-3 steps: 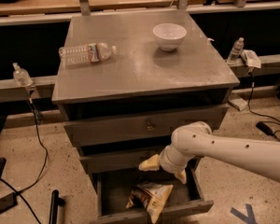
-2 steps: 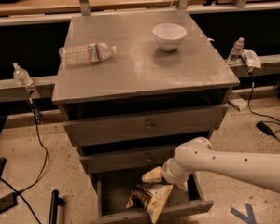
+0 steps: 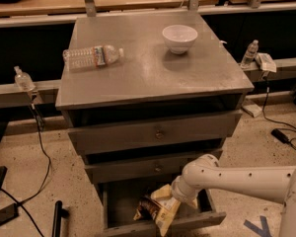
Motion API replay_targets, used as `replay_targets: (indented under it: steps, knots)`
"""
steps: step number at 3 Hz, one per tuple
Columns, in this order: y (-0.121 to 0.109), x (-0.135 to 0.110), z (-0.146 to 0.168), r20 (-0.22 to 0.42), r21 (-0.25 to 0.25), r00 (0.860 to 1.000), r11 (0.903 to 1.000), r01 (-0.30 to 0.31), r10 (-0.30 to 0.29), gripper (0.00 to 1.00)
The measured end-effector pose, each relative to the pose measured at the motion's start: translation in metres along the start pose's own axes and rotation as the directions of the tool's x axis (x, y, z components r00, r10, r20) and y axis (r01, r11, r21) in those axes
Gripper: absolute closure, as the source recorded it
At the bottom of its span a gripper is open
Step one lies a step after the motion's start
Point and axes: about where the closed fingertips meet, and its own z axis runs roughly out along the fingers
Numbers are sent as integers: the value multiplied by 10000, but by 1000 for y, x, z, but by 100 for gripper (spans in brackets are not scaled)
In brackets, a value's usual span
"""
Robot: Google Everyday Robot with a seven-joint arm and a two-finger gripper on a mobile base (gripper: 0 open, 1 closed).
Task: Pick brown chip bag from bottom drawer and place on counter
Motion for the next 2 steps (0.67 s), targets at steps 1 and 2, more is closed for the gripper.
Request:
replay_targets:
  steps: [1,2]
  knots:
    - [-1,0,-2,-5,17,10000,10000,15,-15,0]
    - [10,11,19,-40,96,9999,9998,-157,158,0]
